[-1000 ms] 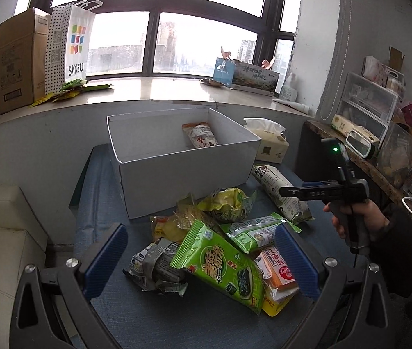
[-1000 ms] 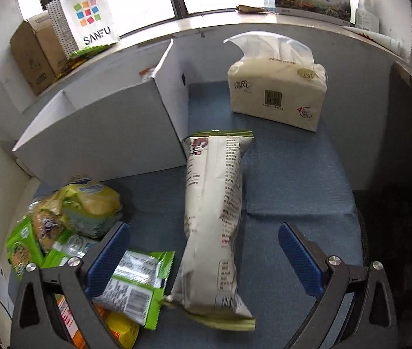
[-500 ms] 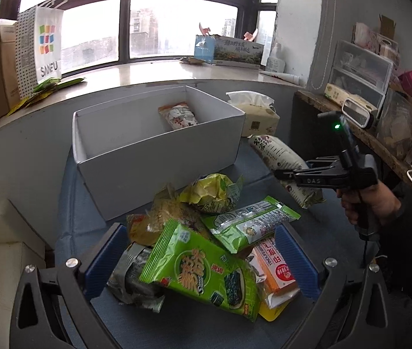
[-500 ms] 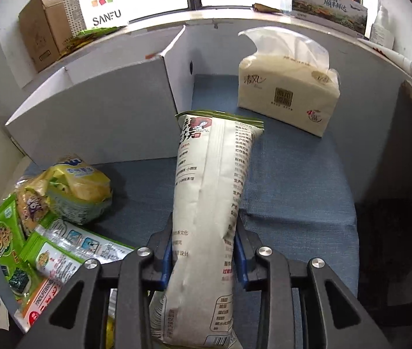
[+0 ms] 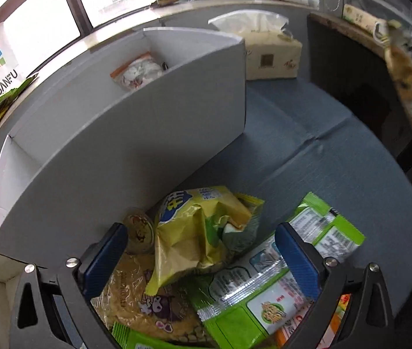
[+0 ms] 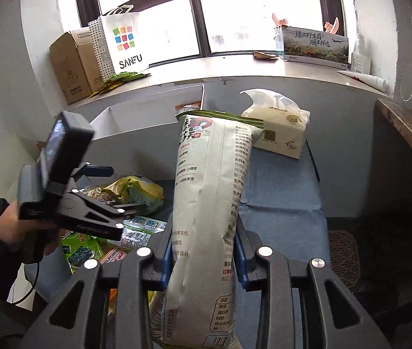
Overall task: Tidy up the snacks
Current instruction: 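Place white rice-cracker bag in box with right gripper while left places yellow bag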
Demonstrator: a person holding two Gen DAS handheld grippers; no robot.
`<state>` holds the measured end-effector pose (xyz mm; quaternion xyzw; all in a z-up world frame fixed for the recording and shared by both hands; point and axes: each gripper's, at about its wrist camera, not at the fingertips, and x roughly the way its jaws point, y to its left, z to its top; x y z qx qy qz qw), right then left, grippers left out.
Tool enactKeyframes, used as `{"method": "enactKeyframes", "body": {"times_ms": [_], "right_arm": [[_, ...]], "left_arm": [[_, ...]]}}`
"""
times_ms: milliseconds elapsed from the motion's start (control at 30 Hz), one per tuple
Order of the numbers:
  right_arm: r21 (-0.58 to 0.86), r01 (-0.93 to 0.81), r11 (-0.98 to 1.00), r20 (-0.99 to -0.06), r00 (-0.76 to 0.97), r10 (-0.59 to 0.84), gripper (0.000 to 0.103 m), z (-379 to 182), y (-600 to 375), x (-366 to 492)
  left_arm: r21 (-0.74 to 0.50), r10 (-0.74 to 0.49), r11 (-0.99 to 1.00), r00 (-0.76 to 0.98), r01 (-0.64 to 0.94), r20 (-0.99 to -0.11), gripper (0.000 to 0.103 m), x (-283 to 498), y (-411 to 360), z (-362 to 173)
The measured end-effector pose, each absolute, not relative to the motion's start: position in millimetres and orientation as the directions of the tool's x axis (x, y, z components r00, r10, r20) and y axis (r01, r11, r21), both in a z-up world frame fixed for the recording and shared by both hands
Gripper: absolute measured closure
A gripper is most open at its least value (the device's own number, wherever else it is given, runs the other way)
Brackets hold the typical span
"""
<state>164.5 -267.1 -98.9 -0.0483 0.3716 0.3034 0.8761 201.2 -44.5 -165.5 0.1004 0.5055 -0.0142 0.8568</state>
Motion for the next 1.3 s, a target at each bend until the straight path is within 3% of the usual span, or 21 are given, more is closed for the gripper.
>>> {"method": "enactKeyframes", "body": {"times_ms": [100,200,333,567,700,867,1200,1267,1300], "right_arm": [[0.146,-0.570,0.809,-0.681,0.535,0.500,0.067,-98.5,-267.6,162.4],[0.147,-0.572,0.807,-0.682,0.532,0.501,0.067,-98.9,-265.2,161.4],[0.143,-0.591,0.794,-0.680,0.525,0.512,0.067,-99.7,-259.0,158.0],[0.173,-0.638,0.750,-0.647,0.500,0.575,0.067,-90.1,-235.2,160.6],[0.134,-0.697,0.704,-0.634,0.486,0.602,0.067,-71.2,-187.3,173.3],[0.142,-0.721,0.679,-0.629,0.464,0.624,0.067,-45.3,-113.7,208.8],[0.081,-0.690,0.719,-0.692,0.480,0.539,0.067,-39.8,-8.8,295.2],[0.068,-0.687,0.724,-0.712,0.475,0.518,0.066,-45.3,4.1,307.0],[0.055,-0.674,0.736,-0.722,0.482,0.496,0.065,-48.5,8.6,312.1]], "left_arm": [[0.133,0.063,0.983,0.442,0.129,-0.895,0.028,206.7,-43.3,-181.3],[0.132,0.049,0.980,0.460,0.150,-0.886,0.038,201.4,-44.1,-177.8],[0.093,-0.008,0.984,0.559,0.152,-0.829,0.042,175.7,-39.7,-152.0],[-0.213,-0.194,0.974,0.757,0.074,-0.624,0.043,106.7,19.3,-82.4],[-0.316,-0.178,0.949,0.834,0.004,-0.523,0.043,90.3,60.6,-50.6],[-0.374,-0.131,0.926,0.876,-0.059,-0.464,0.043,113.2,109.2,-27.3],[-0.331,-0.044,0.930,0.847,-0.158,-0.530,0.042,188.2,164.3,-35.1],[-0.331,-0.051,0.929,0.828,-0.167,-0.559,0.039,201.1,171.3,-40.5],[-0.328,-0.048,0.928,0.817,-0.176,-0.575,0.031,206.6,174.3,-44.3]]}}
